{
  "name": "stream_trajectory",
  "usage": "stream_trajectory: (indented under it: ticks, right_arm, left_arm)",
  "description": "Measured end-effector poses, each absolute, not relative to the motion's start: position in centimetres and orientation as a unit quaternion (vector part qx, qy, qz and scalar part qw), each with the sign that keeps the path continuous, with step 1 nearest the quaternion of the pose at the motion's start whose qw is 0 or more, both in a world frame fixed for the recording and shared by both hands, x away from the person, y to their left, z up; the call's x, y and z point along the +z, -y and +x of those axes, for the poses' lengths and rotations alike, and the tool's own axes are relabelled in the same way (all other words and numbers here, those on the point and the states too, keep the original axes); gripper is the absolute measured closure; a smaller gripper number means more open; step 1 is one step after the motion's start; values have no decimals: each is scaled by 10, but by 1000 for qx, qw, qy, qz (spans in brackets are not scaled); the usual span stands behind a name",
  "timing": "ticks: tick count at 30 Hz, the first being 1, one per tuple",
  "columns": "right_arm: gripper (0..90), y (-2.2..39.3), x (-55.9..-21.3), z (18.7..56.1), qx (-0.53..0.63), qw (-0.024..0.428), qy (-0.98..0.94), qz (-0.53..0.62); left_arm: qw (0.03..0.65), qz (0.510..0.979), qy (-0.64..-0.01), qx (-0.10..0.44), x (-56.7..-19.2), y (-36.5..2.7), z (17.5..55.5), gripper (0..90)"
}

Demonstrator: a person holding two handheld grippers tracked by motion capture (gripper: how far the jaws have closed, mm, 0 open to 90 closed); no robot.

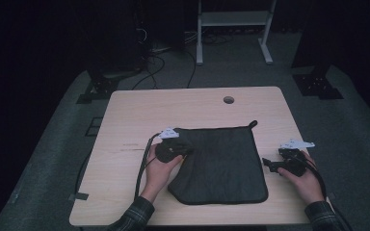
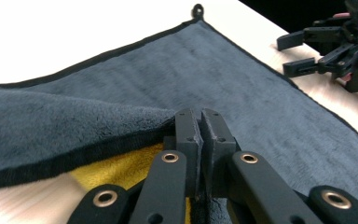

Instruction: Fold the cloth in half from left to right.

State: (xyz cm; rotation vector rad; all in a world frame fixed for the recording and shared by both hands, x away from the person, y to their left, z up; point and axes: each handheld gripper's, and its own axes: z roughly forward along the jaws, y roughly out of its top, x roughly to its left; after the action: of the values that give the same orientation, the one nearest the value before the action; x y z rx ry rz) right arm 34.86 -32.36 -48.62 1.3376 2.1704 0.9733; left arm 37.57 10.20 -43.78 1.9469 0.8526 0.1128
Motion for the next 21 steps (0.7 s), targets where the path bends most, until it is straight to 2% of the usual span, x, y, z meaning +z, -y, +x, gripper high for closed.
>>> stream_trajectory:
  ticks: [21]
  right_arm:
    - [172,324,-486,349,350,204,-779,478]
  left_arm:
    - [498,813,-301,19,-435,-46,387,860]
